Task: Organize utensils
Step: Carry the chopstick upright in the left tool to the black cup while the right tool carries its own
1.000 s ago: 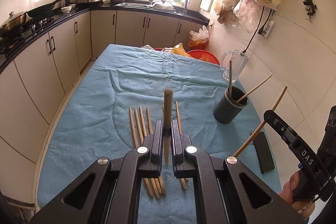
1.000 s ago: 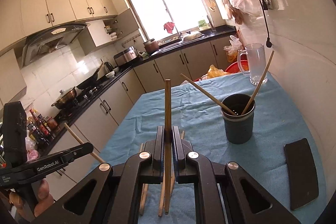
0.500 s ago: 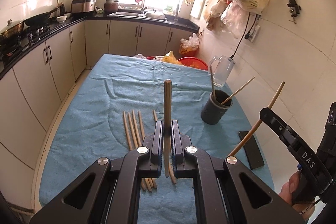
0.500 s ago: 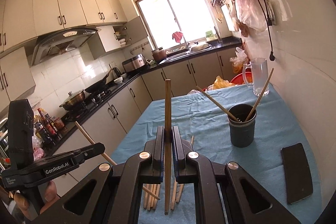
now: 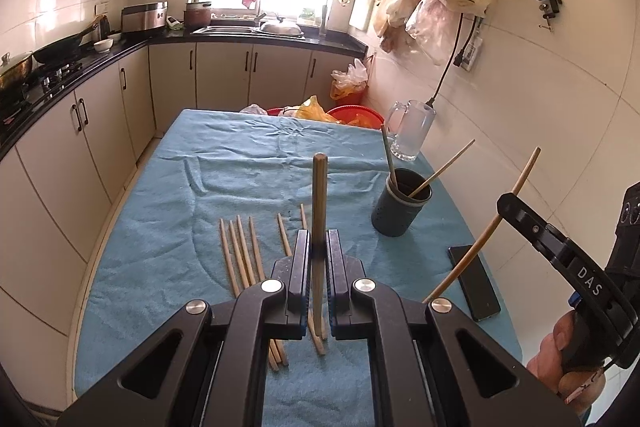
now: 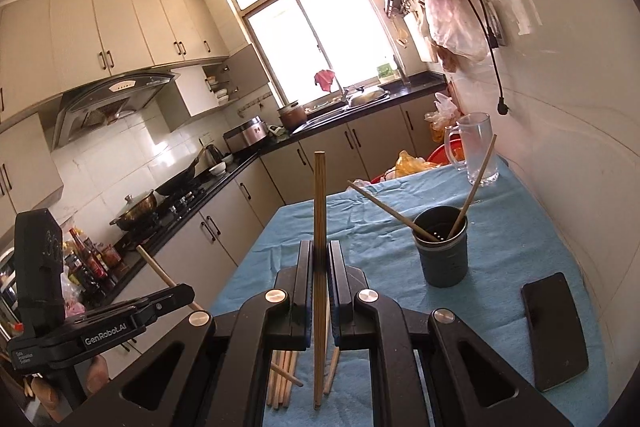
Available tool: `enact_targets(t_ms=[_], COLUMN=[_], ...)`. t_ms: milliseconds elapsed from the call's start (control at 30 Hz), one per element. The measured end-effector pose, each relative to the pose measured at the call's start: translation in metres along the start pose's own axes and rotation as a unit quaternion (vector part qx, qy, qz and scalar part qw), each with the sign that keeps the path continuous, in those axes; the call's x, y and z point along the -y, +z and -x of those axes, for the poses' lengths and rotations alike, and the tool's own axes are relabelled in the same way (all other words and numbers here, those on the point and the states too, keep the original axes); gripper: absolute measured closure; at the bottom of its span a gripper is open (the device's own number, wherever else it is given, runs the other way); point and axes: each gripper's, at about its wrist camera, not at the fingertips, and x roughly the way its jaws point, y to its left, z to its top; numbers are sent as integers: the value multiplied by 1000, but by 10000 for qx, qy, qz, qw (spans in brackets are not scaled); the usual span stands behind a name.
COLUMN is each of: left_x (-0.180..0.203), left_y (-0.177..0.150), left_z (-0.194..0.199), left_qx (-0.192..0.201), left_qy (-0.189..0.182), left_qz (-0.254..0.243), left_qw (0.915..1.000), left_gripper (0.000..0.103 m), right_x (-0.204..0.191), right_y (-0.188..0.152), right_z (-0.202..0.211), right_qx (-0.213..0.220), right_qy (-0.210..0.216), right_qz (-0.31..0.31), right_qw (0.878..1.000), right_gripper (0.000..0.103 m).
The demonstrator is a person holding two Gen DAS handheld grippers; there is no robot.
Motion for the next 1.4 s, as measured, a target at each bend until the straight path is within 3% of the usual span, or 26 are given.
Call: enact_targets(t_ms=[467, 833, 1400], left_x=[17, 34, 96], left_y=[17, 34, 98], left_z=[-42, -53, -49], left_qx=[-255, -243, 168], left_qy=[21, -7, -408], left_qz=[-221, -320, -551], left_qw=[9994, 9992, 9975], left_gripper=[97, 97, 97], right_x=[27, 43, 92], right_y=[13, 28, 78], right_z=[-25, -25, 13], right_qx=[-122, 42, 889], right_qy=[-73, -82, -482], right_qz=[-223, -310, -681], right_qw=[9996, 9995, 9925], right_gripper=[96, 96, 96])
